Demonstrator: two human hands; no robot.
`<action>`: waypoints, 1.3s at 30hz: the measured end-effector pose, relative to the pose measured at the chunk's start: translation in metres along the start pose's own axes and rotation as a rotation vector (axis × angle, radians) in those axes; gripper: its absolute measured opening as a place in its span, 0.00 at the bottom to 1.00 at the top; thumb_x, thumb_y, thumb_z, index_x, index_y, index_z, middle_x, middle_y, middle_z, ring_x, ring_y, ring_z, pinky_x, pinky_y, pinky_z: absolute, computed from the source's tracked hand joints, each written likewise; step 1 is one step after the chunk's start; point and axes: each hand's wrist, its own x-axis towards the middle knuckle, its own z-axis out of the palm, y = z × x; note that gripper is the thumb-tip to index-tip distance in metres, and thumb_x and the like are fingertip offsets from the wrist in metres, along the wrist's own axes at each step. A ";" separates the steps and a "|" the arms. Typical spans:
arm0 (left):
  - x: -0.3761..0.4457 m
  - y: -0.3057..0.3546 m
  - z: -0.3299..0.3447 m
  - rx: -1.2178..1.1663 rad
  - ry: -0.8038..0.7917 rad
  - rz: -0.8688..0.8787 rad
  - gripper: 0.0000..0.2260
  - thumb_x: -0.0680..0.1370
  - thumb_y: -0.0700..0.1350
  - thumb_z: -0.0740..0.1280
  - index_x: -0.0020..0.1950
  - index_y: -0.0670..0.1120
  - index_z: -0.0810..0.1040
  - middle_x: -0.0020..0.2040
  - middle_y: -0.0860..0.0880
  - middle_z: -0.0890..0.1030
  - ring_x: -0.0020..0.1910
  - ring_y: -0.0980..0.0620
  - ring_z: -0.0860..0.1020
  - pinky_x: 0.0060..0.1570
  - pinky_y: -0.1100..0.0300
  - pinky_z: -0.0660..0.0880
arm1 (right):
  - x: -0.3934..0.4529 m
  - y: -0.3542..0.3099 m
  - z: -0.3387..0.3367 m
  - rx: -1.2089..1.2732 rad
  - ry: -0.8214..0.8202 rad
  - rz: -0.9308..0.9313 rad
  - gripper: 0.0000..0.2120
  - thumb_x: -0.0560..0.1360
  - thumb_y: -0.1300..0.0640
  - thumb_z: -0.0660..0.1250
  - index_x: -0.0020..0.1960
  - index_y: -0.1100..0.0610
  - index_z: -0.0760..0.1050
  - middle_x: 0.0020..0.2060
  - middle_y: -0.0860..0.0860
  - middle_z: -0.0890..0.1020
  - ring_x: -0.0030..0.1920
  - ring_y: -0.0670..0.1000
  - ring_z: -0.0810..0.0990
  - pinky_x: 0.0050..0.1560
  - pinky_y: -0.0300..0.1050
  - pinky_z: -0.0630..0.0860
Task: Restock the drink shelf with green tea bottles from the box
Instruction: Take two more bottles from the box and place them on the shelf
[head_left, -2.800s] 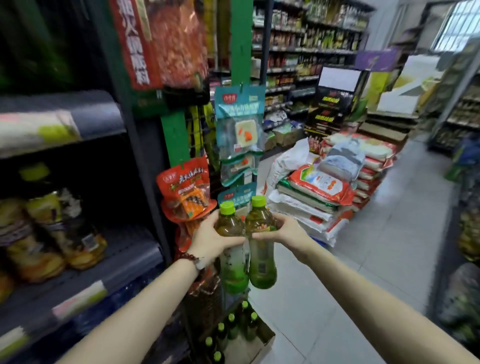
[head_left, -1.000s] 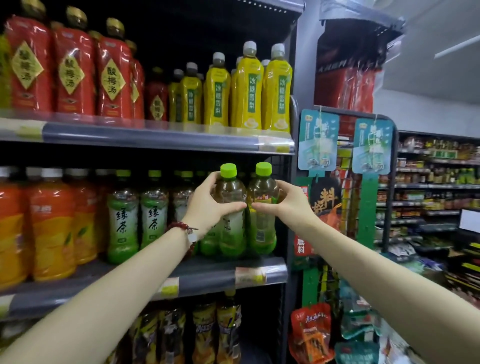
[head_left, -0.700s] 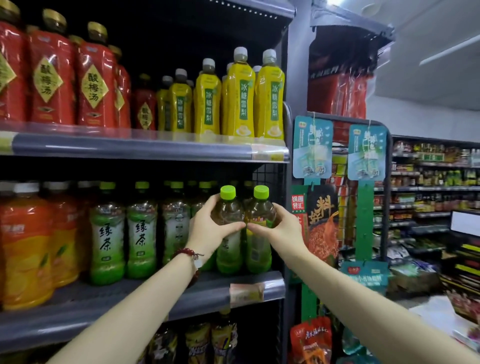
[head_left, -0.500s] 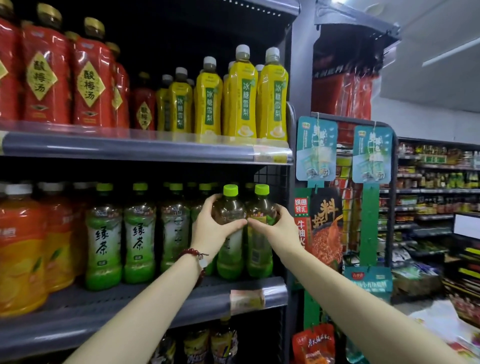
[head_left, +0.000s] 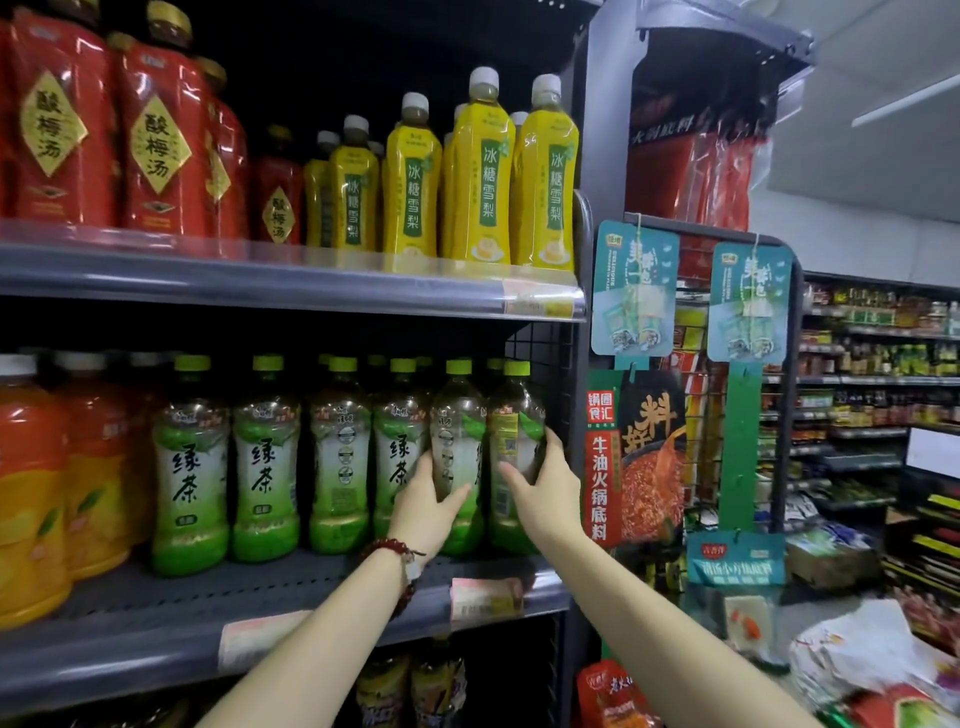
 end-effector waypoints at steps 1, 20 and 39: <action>-0.001 -0.001 0.001 0.009 0.007 -0.004 0.32 0.76 0.49 0.66 0.75 0.46 0.56 0.72 0.46 0.68 0.69 0.47 0.68 0.67 0.52 0.68 | -0.001 0.003 0.001 -0.011 -0.003 0.013 0.36 0.75 0.55 0.69 0.77 0.57 0.54 0.70 0.55 0.71 0.69 0.55 0.70 0.67 0.48 0.68; 0.010 0.012 0.034 0.128 0.250 -0.158 0.28 0.77 0.43 0.66 0.73 0.43 0.57 0.65 0.40 0.74 0.63 0.42 0.74 0.60 0.51 0.72 | 0.011 0.023 0.028 -0.103 0.014 0.078 0.26 0.73 0.60 0.71 0.68 0.60 0.66 0.61 0.57 0.78 0.63 0.58 0.76 0.63 0.53 0.74; 0.005 0.004 0.022 0.102 0.226 -0.115 0.31 0.74 0.44 0.70 0.74 0.44 0.61 0.68 0.42 0.72 0.67 0.45 0.71 0.64 0.54 0.69 | 0.008 0.021 0.025 -0.127 -0.006 0.078 0.29 0.74 0.59 0.70 0.70 0.60 0.64 0.62 0.57 0.77 0.63 0.58 0.76 0.64 0.51 0.73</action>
